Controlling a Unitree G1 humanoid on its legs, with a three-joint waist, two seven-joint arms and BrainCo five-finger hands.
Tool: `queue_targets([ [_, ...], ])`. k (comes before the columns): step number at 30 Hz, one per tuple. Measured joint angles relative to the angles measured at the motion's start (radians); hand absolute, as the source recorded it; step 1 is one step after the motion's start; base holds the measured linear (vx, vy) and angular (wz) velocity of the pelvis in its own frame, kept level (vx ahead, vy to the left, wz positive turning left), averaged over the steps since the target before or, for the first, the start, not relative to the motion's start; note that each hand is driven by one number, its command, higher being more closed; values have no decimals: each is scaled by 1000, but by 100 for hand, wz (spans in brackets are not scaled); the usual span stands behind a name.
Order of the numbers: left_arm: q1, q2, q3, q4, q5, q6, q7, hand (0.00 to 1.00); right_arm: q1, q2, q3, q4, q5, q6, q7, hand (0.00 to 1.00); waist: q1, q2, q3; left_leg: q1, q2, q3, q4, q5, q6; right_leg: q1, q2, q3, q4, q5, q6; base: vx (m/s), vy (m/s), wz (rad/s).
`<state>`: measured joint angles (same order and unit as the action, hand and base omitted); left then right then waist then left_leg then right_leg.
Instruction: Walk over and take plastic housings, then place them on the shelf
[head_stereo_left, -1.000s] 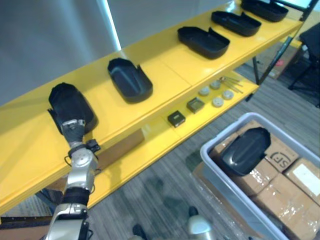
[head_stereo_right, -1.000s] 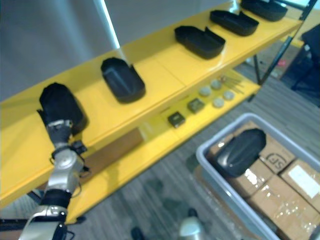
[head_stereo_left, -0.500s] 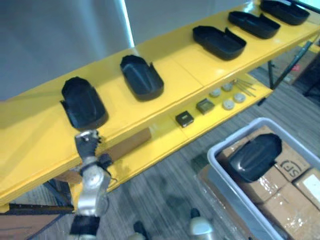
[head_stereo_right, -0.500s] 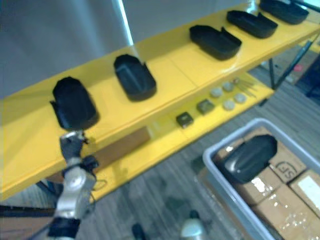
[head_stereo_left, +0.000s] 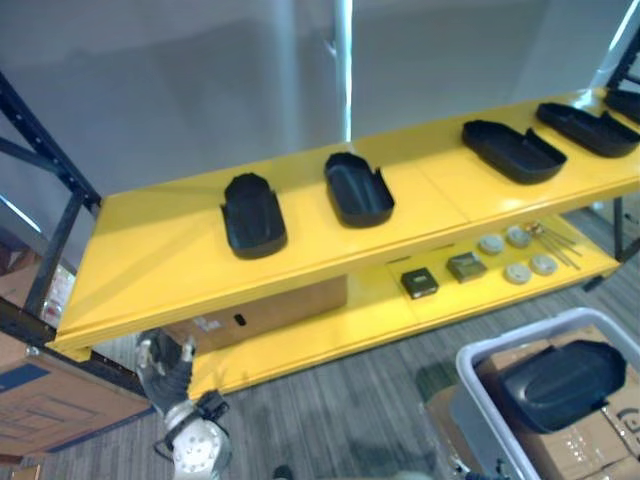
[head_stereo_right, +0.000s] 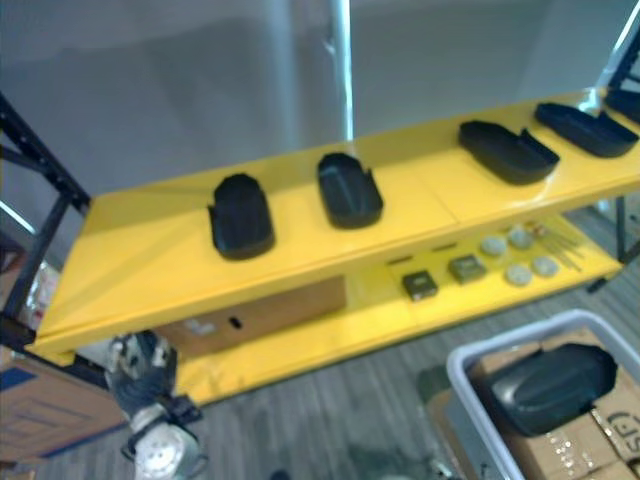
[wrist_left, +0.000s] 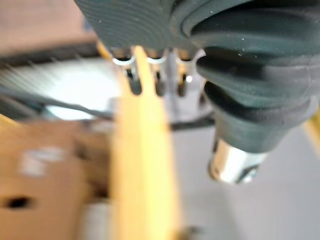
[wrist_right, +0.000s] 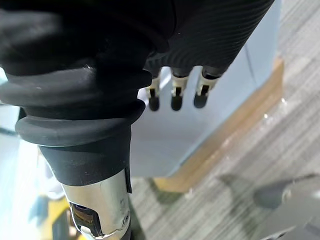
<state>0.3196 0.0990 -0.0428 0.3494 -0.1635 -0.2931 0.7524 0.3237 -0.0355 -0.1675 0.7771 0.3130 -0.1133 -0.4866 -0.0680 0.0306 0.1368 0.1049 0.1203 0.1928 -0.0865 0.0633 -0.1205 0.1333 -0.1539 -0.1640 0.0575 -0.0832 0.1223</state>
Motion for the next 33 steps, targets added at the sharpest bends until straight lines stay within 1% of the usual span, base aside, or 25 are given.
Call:
queue_targets([
  [1, 0, -2, 0, 44, -8, 8, 0, 0, 0, 5, -13, 11, 15, 1, -4, 0, 0, -4, -2, 1, -1, 0, 0, -1, 1, 4, 0, 0, -4, 1, 1, 0, 0, 0],
  [3, 14, -21, 26, 192, -20, 27, -3, 0, 0, 24, -50, 47, 35, 1, -18, 0, 0, -19, -13, 4, -2, 5, 0, -2, 2, 9, -1, 2, -15, 5, 3, 46, 9, -4],
  [4, 17, -28, 39, 221, -23, 36, -15, 0, 0, 28, -55, 49, 35, 1, -17, 0, 1, -24, -13, 4, -2, 7, 0, -2, 2, 9, -1, 3, -18, 7, 5, 49, 8, -7],
  [5, 24, -32, 48, 291, -27, 49, -48, 0, 1, 37, -67, 55, 34, -2, -16, 0, 1, -33, -14, 4, -2, 8, 0, -3, 1, 9, -1, 4, -21, 10, 8, 39, 5, -6],
  [6, 25, -32, 58, 346, -36, 71, -132, 0, 1, 43, -67, 59, 28, -13, -8, 0, 1, -36, -13, 7, -1, 11, 0, -6, -2, 11, -1, 6, -22, 11, 8, 39, 4, -7],
  [8, 27, -34, 63, 393, -34, 101, -237, 0, -1, 50, -66, 58, 27, -31, 8, 0, 1, -41, -12, 18, -1, 18, -1, -10, -3, 17, 0, 14, -25, 11, 8, 36, 8, -15],
  [9, 30, -32, 68, 401, -14, 100, -313, 0, -5, 53, -65, 58, 29, -43, 25, 0, 5, -38, -11, 27, 2, 33, -1, -15, -4, 19, 3, 31, -28, 10, 8, 25, 9, -24],
  [11, 27, -27, 58, 401, 22, 99, -370, 0, -20, 53, -65, 54, 36, -49, 37, 0, 3, -36, -13, 35, 5, 51, -1, -22, -5, 17, 6, 51, -32, 10, 2, 6, 10, -28],
  [12, 23, -27, 55, 401, 25, 100, -390, 0, -24, 52, -65, 53, 37, -54, 40, 0, 3, -35, -13, 36, 7, 63, -1, -26, -6, 10, 8, 60, -32, 11, 1, 12, 22, -37],
  [13, 11, -23, 38, 402, 25, 106, -425, 0, -26, 52, -65, 45, 39, -64, 41, 0, 1, -33, -15, 39, 9, 78, -1, -31, -8, 1, 12, 80, -34, 15, 1, 16, 23, -45],
  [14, -5, -14, 18, 409, 32, 111, -455, 0, -23, 50, -65, 34, 49, -68, 41, 0, -1, -23, -17, 41, 12, 95, -1, -35, -10, -9, 15, 97, -35, 17, -1, 43, 31, -53],
  [15, -29, -9, -1, 421, 59, 117, -474, 0, -21, 49, -66, 28, 62, -69, 40, 0, -6, -17, -15, 47, 14, 115, -1, -39, -11, -15, 18, 116, -35, 19, -1, 32, 16, -40],
  [16, -35, -7, -9, 422, 64, 120, -480, 0, -20, 48, -66, 27, 65, -69, 40, 0, -6, -16, -15, 51, 15, 121, 0, -41, -13, -15, 19, 120, -35, 19, -1, 55, 21, -43],
  [17, -58, -3, -33, 426, 86, 121, -502, 0, -16, 49, -66, 23, 71, -75, 39, 0, -10, -15, -15, 60, 19, 140, 0, -46, -17, -23, 24, 143, -32, 20, -1, 55, 15, -49],
  [18, -80, 2, -60, 426, 105, 121, -519, 0, -16, 51, -66, 16, 86, -83, 40, 0, -24, -19, -13, 70, 24, 161, 1, -50, -21, -30, 31, 165, -24, 26, 2, 71, 16, -53],
  [19, -92, 5, -72, 427, 105, 121, -526, 0, -15, 51, -66, 15, 87, -87, 40, 0, -34, -21, -14, 74, 27, 176, 3, -53, -24, -34, 33, 172, -19, 27, 1, 80, 9, -59],
  [21, -156, 7, -114, 426, 104, 120, -536, 0, -12, 49, -66, 11, 86, -92, 40, 0, -65, -31, -10, 90, 33, 227, 5, -62, -29, -54, 45, 222, -13, 32, -1, 64, 11, -62],
  [22, -177, 8, -120, 426, 105, 118, -535, 0, -11, 49, -66, 11, 86, -95, 40, 0, -71, -31, -10, 92, 33, 239, 5, -64, -29, -64, 47, 235, -11, 34, -1, 41, 16, -65],
  [24, -248, 13, -127, 413, 103, 116, -513, 0, -7, 50, -67, 11, 84, -97, 49, 0, -92, -43, 19, 112, 34, 293, 5, -74, -31, -79, 54, 278, -11, 47, -1, 18, 16, -65],
  [25, -262, 13, -127, 404, 100, 116, -505, 0, -3, 49, -67, 11, 84, -97, 51, 0, -98, -44, 23, 116, 35, 310, 5, -77, -33, -83, 57, 279, -13, 56, -1, -11, 2, -75],
  [27, -272, 15, -124, 335, 85, 116, -466, 0, 7, 48, -68, 16, 74, -97, 64, 0, -107, -36, 25, 127, 46, 387, 14, -93, -38, -101, 71, 248, -44, 103, -11, 3, -22, -90],
  [29, -291, 10, -125, 325, 81, 120, -447, 0, 17, 46, -68, 20, 61, -96, 78, 0, -111, -28, 31, 122, 49, 416, 49, -117, -38, -101, 69, 248, -67, 123, -9, 0, -24, -55],
  [31, -290, 9, -126, 309, 67, 122, -444, 0, 27, 47, -65, 22, 57, -95, 80, 0, -114, -16, 35, 123, 53, 422, 69, -133, -39, -98, 67, 245, -68, 123, -9, -11, -20, -19],
  [33, -287, 12, -125, 303, 55, 124, -441, 0, 23, 48, -64, 28, 54, -95, 82, 0, -112, -10, 36, 120, 56, 420, 79, -137, -40, -97, 67, 237, -69, 123, -9, -18, -30, 1],
])
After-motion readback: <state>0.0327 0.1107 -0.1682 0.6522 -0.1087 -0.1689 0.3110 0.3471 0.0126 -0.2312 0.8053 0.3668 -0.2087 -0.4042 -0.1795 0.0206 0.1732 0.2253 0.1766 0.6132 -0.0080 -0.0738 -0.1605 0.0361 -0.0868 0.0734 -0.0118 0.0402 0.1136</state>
